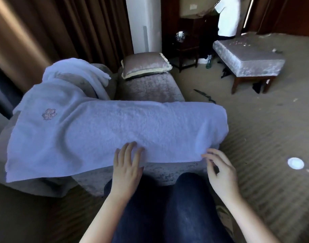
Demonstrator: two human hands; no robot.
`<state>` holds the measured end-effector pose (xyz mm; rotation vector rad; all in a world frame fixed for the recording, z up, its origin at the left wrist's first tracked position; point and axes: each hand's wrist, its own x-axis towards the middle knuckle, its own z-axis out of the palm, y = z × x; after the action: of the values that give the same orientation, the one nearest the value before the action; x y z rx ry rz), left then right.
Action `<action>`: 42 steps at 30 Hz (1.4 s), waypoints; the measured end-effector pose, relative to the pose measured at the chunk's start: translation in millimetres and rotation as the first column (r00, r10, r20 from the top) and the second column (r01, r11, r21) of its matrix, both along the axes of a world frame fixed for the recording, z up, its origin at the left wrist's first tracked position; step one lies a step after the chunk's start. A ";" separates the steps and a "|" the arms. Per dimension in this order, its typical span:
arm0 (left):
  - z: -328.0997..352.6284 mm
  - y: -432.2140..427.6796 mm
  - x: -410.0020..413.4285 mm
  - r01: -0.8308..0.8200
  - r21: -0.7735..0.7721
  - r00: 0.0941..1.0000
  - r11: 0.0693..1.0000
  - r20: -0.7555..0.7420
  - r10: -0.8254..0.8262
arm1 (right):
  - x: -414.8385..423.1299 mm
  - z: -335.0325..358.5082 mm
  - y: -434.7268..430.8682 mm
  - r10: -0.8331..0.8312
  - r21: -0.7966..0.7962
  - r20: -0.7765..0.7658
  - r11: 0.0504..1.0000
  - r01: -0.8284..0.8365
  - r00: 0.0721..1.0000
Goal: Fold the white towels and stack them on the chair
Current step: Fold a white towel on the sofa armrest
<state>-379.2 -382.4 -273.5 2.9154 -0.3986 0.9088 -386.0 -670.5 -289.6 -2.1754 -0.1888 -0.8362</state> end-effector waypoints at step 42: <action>-4.5 22.7 18.8 -0.082 0.165 0.992 0.983 0.113 0.064 | 45.2 39.5 -129.1 0.153 0.236 -0.250 0.967 -0.093 0.956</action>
<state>-360.4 -359.7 -278.0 3.0619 -0.3963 1.0976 -340.8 -799.6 -250.1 -2.0157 -0.0898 -0.4629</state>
